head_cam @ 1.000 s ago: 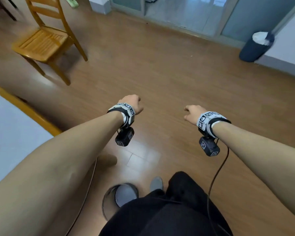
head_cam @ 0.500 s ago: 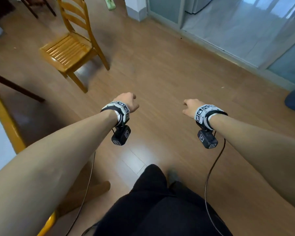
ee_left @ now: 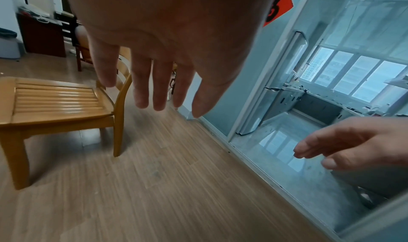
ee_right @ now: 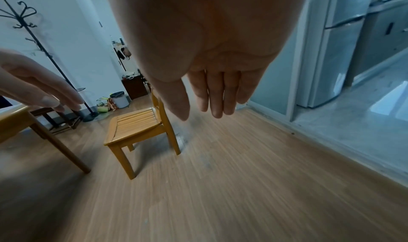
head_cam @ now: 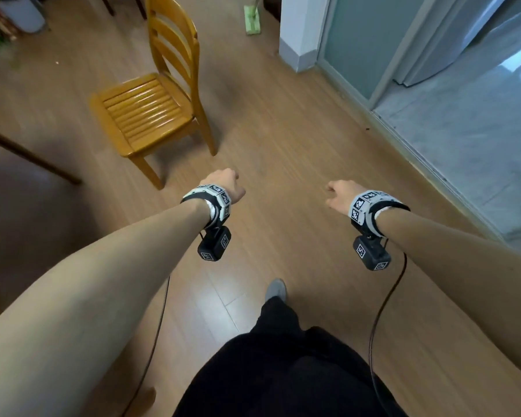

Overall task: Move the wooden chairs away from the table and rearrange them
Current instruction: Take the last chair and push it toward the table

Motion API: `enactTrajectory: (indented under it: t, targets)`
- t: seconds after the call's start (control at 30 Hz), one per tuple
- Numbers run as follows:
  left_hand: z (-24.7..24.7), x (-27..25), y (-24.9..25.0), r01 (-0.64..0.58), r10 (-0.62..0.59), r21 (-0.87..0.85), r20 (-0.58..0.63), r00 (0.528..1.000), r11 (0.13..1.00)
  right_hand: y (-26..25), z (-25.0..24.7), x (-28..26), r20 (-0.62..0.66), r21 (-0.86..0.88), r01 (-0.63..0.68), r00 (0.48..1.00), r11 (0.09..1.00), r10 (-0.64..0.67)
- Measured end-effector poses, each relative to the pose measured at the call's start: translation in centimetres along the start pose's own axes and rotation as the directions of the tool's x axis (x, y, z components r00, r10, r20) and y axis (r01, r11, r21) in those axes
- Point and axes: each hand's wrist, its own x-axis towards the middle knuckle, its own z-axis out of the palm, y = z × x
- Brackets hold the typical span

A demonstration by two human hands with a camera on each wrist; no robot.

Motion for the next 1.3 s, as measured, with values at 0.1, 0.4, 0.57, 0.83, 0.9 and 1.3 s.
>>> enactTrajectory:
  t: [0.1,0.4,0.57,0.83,0.9,1.3]
  targets:
    - [-4.6,6.3,1.0,0.032,-0.033,-0.01,-0.032,0.999,0.999,-0.2,-5.8,6.4,-0.013,0.0,0.012,1.0,1.0,-0.012]
    - [-15.0,27.2,4.1,0.155,-0.157,-0.039,-0.037,0.987,0.987,-1.4,-19.0,30.6,0.028,-0.009,0.155,0.987,0.988,-0.155]
    - [-19.9,36.9,4.5,0.28,-0.281,-0.094,0.006,0.96,0.955,-4.8,-26.9,44.0,0.09,-0.06,0.298,0.952,0.953,-0.292]
    - [-28.3,49.2,1.4,0.444,-0.464,-0.251,-0.022,0.886,0.86,-14.5,-38.3,61.0,0.125,-0.165,0.482,0.876,0.861,-0.466]
    - [-29.6,52.4,0.0,0.477,-0.503,-0.303,-0.009,0.864,0.825,-17.6,-39.8,65.3,0.139,-0.203,0.527,0.85,0.825,-0.509]
    - [-36.2,64.6,-9.7,0.65,-0.732,-0.536,0.084,0.676,0.538,-36.7,-48.0,83.5,0.32,-0.388,0.695,0.717,0.605,-0.619]
